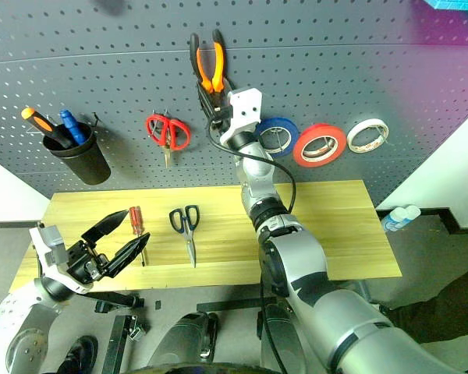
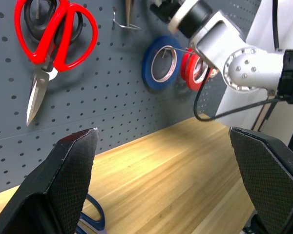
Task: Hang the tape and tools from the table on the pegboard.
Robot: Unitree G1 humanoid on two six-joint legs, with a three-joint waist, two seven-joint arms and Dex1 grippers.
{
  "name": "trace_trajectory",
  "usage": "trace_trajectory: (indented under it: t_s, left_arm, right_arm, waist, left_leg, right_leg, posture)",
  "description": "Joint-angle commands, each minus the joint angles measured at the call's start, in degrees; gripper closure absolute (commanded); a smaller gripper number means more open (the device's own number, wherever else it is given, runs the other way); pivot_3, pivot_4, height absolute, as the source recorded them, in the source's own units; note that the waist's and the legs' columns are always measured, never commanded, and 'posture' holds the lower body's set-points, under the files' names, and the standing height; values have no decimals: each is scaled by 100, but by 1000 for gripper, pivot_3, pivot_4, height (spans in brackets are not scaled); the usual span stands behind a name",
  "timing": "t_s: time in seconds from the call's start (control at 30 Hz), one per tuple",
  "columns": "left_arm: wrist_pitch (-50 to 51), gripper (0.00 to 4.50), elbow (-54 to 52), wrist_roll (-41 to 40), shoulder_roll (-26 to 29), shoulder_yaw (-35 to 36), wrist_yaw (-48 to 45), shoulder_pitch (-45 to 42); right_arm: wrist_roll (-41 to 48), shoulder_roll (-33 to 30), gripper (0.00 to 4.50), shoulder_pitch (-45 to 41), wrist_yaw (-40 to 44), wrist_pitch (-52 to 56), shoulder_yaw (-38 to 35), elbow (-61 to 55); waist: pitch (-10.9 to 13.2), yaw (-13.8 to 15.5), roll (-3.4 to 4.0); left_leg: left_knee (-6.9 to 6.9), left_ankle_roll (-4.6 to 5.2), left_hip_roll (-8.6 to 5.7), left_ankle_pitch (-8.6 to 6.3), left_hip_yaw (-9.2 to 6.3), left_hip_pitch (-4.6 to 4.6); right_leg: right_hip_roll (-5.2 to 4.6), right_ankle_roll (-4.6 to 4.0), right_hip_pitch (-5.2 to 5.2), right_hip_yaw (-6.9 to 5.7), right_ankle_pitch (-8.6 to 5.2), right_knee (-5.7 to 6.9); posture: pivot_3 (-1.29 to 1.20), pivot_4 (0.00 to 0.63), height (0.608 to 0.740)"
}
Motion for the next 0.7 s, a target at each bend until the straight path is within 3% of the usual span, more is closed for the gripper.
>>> trace_trajectory:
  t_s: [0.03, 0.3, 0.53, 0.7]
  left_arm:
    - [-78, 0, -268, -95, -9, 93, 12, 116]
    - [-116, 0, -264, -84, -50, 74, 5, 210]
    - [-154, 0, -186, -38, -81, 42, -25, 159]
    - [-146, 0, -161, -37, -84, 26, -36, 126]
  right_arm:
    - [-134, 11, 2409, 35, -130, -79, 56, 44]
    - [-247, 30, 2409, 141, -162, 45, 94, 93]
    - [-199, 6, 139, 144, -52, 66, 29, 24]
    - [-233, -18, 31, 207, -81, 31, 47, -13]
  waist:
    - [11, 0, 0]
    - [36, 2, 8]
    - [37, 7, 9]
    - [37, 8, 9]
  left_leg:
    - [-1, 0, 0, 0, 0, -1]
    - [-2, 0, 0, 0, -2, -1]
    - [-3, 0, 0, 0, -3, -2]
    - [2, 2, 0, 1, -3, -1]
  right_leg:
    - [0, 0, 0, 0, 0, -1]
    - [-1, -5, 0, 0, -4, -2]
    - [-1, -5, 0, -1, -4, -4]
    - [-1, -7, 3, -1, -5, -5]
  posture:
    - [147, 207, 740]
    - [147, 204, 740]
    - [140, 200, 740]
    - [137, 197, 740]
